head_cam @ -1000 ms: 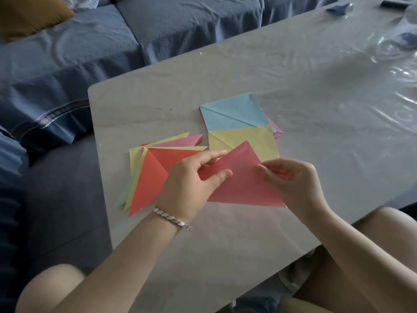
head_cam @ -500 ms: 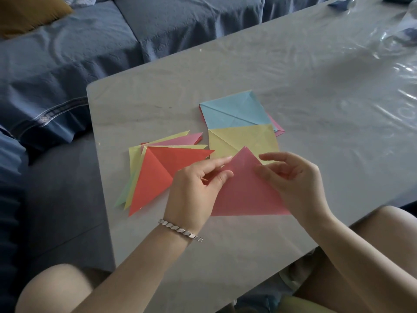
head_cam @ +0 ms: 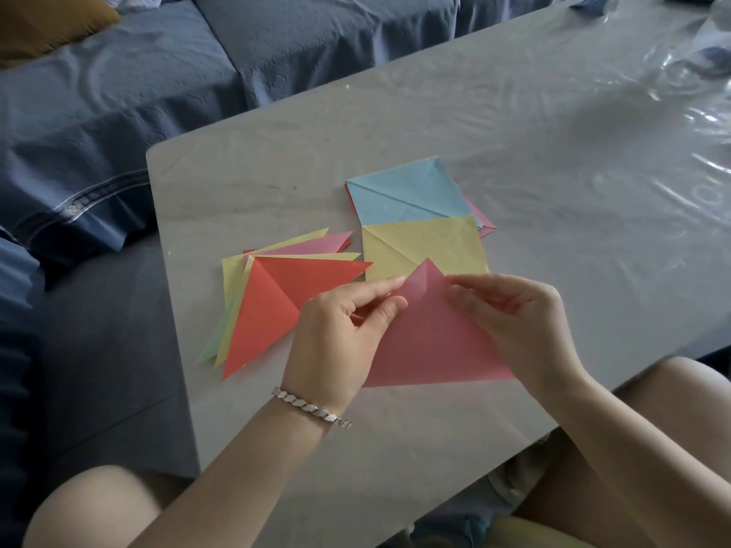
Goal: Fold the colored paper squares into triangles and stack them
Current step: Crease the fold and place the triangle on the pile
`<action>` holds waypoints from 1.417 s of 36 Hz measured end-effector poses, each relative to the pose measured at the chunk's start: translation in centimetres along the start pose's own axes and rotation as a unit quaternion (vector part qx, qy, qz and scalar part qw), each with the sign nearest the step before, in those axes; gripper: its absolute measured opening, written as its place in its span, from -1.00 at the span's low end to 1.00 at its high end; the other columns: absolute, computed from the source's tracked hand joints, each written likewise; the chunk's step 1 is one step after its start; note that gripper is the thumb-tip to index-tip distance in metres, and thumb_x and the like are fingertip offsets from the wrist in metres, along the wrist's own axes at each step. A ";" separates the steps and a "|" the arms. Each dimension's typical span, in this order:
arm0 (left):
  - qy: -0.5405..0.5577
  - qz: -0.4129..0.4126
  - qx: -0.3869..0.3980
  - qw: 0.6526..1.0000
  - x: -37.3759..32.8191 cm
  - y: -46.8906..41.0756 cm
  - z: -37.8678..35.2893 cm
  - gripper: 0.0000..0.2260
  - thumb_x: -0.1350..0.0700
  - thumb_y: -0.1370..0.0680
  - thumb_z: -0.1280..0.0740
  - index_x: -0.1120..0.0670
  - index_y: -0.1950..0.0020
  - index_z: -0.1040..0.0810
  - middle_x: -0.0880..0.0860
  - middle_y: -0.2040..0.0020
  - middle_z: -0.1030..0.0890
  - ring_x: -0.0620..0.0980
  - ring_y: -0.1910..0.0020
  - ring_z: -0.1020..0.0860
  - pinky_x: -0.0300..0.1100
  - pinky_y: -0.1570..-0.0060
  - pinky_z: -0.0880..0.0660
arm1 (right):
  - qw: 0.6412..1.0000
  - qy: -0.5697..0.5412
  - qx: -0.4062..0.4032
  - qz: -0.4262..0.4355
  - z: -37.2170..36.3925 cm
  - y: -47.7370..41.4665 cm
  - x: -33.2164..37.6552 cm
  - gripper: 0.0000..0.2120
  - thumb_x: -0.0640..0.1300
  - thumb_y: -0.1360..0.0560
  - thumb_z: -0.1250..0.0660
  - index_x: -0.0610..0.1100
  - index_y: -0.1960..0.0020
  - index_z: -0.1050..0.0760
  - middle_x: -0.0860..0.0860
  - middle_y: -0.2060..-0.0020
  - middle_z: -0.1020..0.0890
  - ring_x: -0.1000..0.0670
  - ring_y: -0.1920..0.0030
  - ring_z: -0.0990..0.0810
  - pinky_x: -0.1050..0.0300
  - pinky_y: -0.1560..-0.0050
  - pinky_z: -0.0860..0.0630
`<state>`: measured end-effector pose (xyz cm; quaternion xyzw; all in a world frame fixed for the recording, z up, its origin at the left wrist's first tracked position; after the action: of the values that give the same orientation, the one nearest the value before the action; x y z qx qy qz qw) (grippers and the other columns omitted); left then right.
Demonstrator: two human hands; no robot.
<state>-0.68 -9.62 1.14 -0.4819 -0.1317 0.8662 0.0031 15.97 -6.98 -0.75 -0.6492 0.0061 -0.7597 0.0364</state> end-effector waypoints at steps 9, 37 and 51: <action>0.003 0.014 -0.004 1.000 0.0 0.3 0.1 -0.83 0.22 -0.41 -0.44 0.05 0.03 -0.66 -0.34 0.29 -0.54 -0.39 0.35 -0.51 -0.56 0.28 -0.37 | 1.000 -0.004 0.022 -0.006 -0.1 -0.1 -0.2 -0.80 -0.28 -0.37 -0.43 0.03 0.24 -0.61 0.29 0.36 -0.64 0.29 0.29 -0.61 0.49 0.22 -0.45; 0.004 0.276 -0.037 0.960 8.5 -2.0 -2.6 -0.86 0.25 -0.39 -0.42 0.09 0.36 -0.58 -0.10 0.40 -0.55 -0.08 0.35 -0.51 -0.36 0.33 -0.43 | 0.833 0.412 0.281 0.241 -2.3 0.1 -5.2 -0.65 0.01 -0.51 -0.13 -0.12 -0.06 -0.62 -0.01 -0.14 -0.61 -0.01 -0.19 -0.55 -0.03 -0.21 -0.47; -0.037 0.286 -0.021 0.957 10.3 -1.9 -2.8 -0.89 0.22 -0.40 -0.41 0.07 0.32 -0.61 -0.05 0.35 -0.60 0.04 0.32 -0.57 -0.18 0.23 -0.51 | 0.815 0.526 0.194 0.148 -1.6 -4.5 -8.9 -0.58 -0.05 -0.58 -0.17 -0.20 -0.40 -0.32 -0.05 -0.41 -0.34 -0.10 -0.44 -0.24 -0.02 -0.44 -0.06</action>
<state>-4.04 -5.82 -8.43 -0.4668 -0.0063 0.8453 -0.2601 15.53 -2.02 -9.55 -0.1215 -0.0275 -0.9562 0.2649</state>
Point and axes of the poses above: each hand's wrist, its own y-axis away from the middle knuckle, its own z-axis out of the back of the hand, x = y × z, the point moved 4 cm from there along -y, towards the middle knuckle
